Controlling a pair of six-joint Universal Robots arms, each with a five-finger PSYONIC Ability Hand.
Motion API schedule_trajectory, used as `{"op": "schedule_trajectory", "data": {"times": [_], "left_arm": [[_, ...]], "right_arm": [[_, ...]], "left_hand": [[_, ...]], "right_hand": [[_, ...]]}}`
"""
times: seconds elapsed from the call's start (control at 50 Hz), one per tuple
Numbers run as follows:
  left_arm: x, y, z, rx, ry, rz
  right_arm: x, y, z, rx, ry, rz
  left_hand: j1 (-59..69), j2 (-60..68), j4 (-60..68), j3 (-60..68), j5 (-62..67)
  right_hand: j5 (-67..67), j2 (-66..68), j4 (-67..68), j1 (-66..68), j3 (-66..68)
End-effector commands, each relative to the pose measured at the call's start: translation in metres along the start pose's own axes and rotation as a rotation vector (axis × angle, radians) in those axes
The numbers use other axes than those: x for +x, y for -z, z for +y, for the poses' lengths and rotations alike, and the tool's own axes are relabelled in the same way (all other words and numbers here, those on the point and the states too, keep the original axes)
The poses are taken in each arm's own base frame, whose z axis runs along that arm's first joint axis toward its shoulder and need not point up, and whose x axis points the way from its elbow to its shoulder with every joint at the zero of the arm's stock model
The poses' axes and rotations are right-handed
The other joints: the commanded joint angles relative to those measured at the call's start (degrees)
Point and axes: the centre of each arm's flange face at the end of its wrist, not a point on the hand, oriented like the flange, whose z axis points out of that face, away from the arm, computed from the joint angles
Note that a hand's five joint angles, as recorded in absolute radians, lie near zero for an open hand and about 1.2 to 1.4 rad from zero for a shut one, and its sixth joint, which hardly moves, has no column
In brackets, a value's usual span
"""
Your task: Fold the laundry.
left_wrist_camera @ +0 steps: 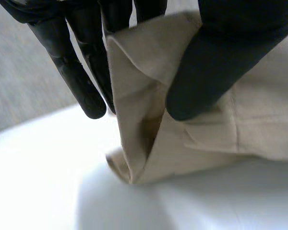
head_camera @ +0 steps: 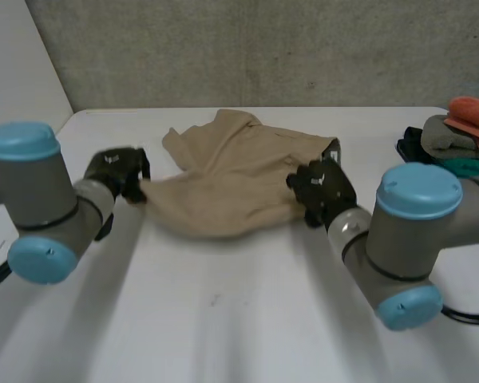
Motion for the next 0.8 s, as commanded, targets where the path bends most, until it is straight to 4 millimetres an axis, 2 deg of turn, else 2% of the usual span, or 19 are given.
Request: {"op": "schedule_trajectory", "data": {"times": [0.02,0.08,0.16,0.24,0.36,0.38,0.56,0.76,0.8], "left_arm": [[-0.001,0.027,-0.014,0.014,-0.108,0.008],[-0.001,0.041,-0.028,0.046,-0.168,-0.004],[-0.004,0.055,-0.033,0.051,-0.259,-0.029],[-0.004,0.068,-0.025,0.015,-0.336,-0.03],[0.003,0.083,-0.005,-0.047,-0.39,-0.004],[0.006,0.087,0.004,-0.079,-0.393,0.009],[0.024,0.096,0.029,-0.175,-0.371,0.067],[0.024,0.074,0.049,-0.209,-0.367,0.024],[0.025,0.07,0.052,-0.209,-0.369,0.024]], "right_arm": [[0.008,0.017,-0.013,-0.004,0.013,0.008],[0.021,0.027,-0.024,0.005,0.007,0.032],[0.035,0.04,-0.035,0.01,0.001,0.049],[0.046,0.047,-0.036,-0.028,0.002,0.038],[0.046,0.049,-0.024,-0.104,0.04,-0.043],[0.045,0.045,-0.019,-0.105,0.067,-0.06],[0.029,0.018,0.004,-0.018,0.257,-0.156],[0.02,-0.015,0.022,-0.046,0.315,-0.161],[0.023,-0.022,0.022,-0.058,0.315,-0.132]], "left_hand": [[-34.56,-36.88,-36.94,-36.83,-36.64],[-41.97,-44.29,-44.35,-44.24,-44.05],[-43.89,-46.21,-46.27,-46.16,-45.97],[-43.89,-46.21,-46.27,-46.16,-45.97],[-43.89,-46.21,-46.27,-46.16,-45.97],[-43.89,-46.21,-46.27,-46.16,-45.97],[-42.0,-44.31,-44.38,-44.27,-44.08],[-41.83,-44.14,-44.21,-44.1,-43.91],[-41.16,-43.48,-43.54,-43.43,-43.24]], "right_hand": [[-21.56,-21.37,-21.75,-20.89,-21.65],[-34.32,-34.13,-34.51,-33.65,-34.41],[-36.39,-36.2,-36.58,-35.72,-36.48],[-36.05,-35.87,-36.25,-35.39,-36.14],[-33.54,-33.35,-33.73,-32.87,-33.62],[-32.03,-31.84,-32.22,-31.36,-32.12],[-30.34,-30.15,-30.53,-29.67,-30.43],[-23.78,-23.6,-23.98,-23.12,-23.87],[-15.06,-14.88,-15.26,-14.4,-15.15]]}}
